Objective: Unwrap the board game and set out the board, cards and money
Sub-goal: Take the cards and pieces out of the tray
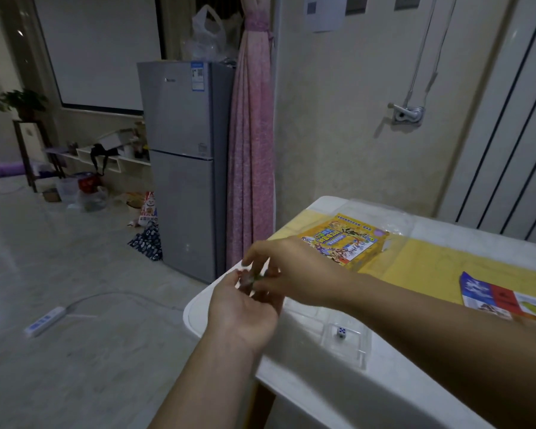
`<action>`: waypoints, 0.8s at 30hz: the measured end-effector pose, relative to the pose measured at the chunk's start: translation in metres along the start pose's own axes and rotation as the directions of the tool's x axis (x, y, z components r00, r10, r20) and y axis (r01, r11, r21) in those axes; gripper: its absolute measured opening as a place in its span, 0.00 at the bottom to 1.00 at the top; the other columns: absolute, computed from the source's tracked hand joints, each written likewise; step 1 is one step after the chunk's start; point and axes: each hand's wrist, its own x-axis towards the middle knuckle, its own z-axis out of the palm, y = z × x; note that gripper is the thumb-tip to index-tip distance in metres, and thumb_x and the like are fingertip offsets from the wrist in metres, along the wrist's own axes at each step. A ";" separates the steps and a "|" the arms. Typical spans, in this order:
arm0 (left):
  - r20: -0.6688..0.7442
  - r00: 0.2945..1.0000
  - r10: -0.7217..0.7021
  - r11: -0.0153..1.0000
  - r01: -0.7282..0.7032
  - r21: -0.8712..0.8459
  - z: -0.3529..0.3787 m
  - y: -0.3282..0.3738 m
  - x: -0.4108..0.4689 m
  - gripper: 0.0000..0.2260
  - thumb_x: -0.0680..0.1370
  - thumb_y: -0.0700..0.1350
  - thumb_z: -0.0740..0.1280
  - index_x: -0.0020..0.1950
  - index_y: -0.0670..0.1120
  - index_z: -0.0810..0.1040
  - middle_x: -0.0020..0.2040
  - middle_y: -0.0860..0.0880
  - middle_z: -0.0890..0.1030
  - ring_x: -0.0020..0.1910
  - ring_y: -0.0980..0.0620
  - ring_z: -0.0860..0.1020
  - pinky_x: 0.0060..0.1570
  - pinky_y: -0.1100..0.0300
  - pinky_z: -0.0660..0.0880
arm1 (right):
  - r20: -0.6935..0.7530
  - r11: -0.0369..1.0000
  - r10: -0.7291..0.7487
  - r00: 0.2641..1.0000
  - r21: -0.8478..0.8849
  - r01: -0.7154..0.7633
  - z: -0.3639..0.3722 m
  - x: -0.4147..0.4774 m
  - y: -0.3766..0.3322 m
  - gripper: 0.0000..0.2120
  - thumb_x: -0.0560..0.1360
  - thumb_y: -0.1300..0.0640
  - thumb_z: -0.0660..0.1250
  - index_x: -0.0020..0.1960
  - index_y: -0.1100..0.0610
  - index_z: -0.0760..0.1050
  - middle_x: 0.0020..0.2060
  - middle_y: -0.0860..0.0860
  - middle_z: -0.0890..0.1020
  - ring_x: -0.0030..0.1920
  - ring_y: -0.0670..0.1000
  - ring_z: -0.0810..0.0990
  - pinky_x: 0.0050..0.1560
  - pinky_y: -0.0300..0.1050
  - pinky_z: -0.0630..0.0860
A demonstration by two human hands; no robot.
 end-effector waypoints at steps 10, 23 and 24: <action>-0.095 0.995 -0.011 0.994 0.001 -0.108 -0.012 0.017 0.005 0.12 0.82 0.40 0.55 0.42 0.39 0.72 0.40 0.42 0.73 0.38 0.50 0.72 0.41 0.59 0.75 | -0.002 0.951 0.220 0.975 0.221 -0.214 -0.006 0.005 0.016 0.09 0.73 0.59 0.70 0.53 0.58 0.81 0.46 0.51 0.84 0.44 0.47 0.81 0.46 0.36 0.74; -0.124 0.979 0.165 0.986 -0.160 0.050 -0.034 0.029 0.026 0.06 0.82 0.41 0.60 0.46 0.43 0.73 0.38 0.49 0.76 0.21 0.61 0.69 0.16 0.71 0.58 | 0.411 0.931 0.352 0.841 -0.243 -0.271 0.038 0.018 0.036 0.11 0.73 0.56 0.66 0.55 0.49 0.79 0.51 0.45 0.82 0.49 0.48 0.75 0.50 0.43 0.69; -0.127 0.975 0.185 0.982 -0.179 0.054 -0.036 0.028 0.027 0.06 0.81 0.41 0.59 0.47 0.42 0.74 0.39 0.48 0.76 0.22 0.61 0.70 0.17 0.71 0.60 | 0.414 0.934 0.348 0.841 -0.230 -0.273 0.038 0.018 0.037 0.10 0.73 0.57 0.66 0.53 0.49 0.79 0.51 0.45 0.82 0.47 0.46 0.74 0.50 0.43 0.68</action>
